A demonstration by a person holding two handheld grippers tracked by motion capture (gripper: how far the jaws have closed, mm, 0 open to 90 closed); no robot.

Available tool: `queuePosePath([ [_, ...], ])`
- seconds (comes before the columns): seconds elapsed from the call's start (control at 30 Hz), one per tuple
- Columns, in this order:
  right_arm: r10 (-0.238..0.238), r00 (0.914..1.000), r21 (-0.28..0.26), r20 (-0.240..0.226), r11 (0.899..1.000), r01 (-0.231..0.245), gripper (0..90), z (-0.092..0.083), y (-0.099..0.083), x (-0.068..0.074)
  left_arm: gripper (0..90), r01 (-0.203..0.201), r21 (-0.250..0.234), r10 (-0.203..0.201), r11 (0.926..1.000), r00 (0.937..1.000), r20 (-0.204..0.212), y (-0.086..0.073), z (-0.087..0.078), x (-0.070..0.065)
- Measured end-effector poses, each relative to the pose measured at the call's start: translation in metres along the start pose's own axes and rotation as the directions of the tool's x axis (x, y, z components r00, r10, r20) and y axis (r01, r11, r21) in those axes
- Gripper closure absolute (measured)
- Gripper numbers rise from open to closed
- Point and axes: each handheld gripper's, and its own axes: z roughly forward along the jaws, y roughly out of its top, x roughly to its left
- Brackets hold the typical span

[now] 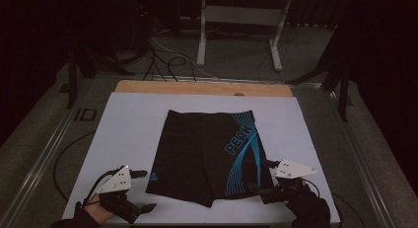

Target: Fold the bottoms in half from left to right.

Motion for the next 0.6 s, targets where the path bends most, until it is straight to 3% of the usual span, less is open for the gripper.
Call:
queuePosePath([
  [0.23,0.0,1.0,-0.02,0.01,1.0,0.001,10.6,-0.005,0.015,-0.006,0.0,0.022,-0.033,-0.023,0.9992,0.9996,-0.017,0.01,-0.008,0.004],
  [0.6,-0.038,0.9989,-0.031,0.028,0.999,0.039,10.6,-0.007,0.04,-0.011,0.0,0.033,-0.04,-0.035,0.9987,0.9987,-0.038,0.019,-0.019,0.008],
])
